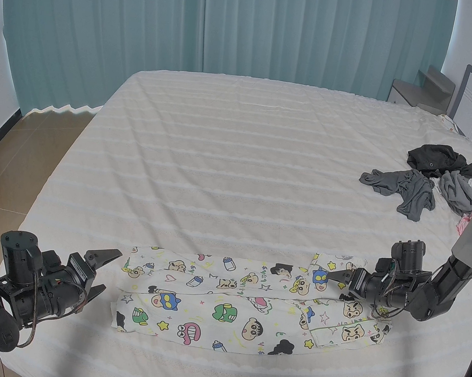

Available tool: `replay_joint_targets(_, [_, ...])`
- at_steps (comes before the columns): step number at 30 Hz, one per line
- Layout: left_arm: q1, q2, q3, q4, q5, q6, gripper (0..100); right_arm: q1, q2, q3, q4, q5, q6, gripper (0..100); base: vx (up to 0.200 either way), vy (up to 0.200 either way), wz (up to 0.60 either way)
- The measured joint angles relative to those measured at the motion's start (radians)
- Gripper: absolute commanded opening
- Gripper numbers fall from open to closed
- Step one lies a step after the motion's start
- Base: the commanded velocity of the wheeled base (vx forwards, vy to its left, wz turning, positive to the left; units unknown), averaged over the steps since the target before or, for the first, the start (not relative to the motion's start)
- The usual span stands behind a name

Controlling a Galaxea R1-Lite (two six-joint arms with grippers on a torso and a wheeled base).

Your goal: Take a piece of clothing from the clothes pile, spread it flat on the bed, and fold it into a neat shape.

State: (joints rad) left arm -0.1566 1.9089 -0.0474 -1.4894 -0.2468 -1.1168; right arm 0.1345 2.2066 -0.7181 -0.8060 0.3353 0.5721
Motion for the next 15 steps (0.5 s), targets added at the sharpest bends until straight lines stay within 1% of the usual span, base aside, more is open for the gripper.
replay_joint_targets(5, [0.0, 0.009, 0.005, -0.002, 0.0, 0.0, 100, 0.034, -0.08, 0.034, 0.003, 0.002, 0.01, 100, 0.0, 0.0, 0.0])
replay_joint_targets(10, [0.0, 0.014, 0.005, -0.003, 0.0, 0.001, 100, 0.103, -0.16, 0.047, 0.008, 0.001, 0.03, 100, 0.0, 0.0, 0.0])
replay_joint_targets(15, [0.0, 0.018, 0.006, -0.003, 0.0, 0.001, 100, 0.144, -0.158, -0.032, 0.011, -0.006, 0.037, 100, 0.0, 0.0, 0.0])
